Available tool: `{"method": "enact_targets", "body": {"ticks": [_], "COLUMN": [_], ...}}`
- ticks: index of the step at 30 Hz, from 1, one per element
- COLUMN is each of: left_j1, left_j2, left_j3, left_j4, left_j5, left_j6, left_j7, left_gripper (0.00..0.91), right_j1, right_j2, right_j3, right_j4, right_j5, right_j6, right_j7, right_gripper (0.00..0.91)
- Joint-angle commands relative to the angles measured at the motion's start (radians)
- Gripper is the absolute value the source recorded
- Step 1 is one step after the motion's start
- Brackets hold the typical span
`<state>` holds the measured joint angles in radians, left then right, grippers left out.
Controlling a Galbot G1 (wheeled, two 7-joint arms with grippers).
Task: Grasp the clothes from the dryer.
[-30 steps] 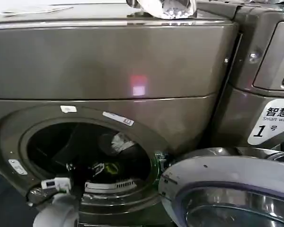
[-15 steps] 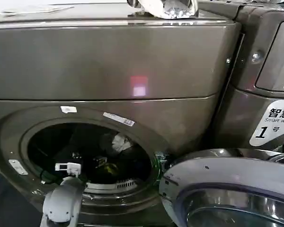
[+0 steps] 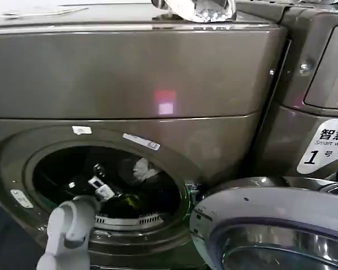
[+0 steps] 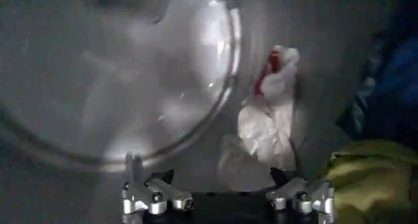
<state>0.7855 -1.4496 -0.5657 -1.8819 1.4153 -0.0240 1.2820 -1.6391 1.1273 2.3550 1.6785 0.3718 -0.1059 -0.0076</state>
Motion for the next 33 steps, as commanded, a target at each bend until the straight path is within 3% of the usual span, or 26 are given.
{"method": "enact_targets", "body": {"ticks": [1, 33], "left_j1": [-0.085, -0.064], "left_j2": [-0.005, 0.017], "left_j3": [0.021, 0.029], "left_j4": [0.133, 0.293], "left_j5": [0.074, -0.037], "left_j6": [-0.092, -0.045], "left_j7": [0.065, 0.066], "left_gripper": [0.907, 0.907], "right_j1": [0.001, 0.011], "right_j2": [0.002, 0.006], "right_j3": [-0.001, -0.025], "right_j4": [-0.006, -0.003], "right_j5": [-0.004, -0.022], "right_j6": [0.003, 0.008], "right_j7": [0.0, 0.001], "right_gripper": [0.907, 0.907]}}
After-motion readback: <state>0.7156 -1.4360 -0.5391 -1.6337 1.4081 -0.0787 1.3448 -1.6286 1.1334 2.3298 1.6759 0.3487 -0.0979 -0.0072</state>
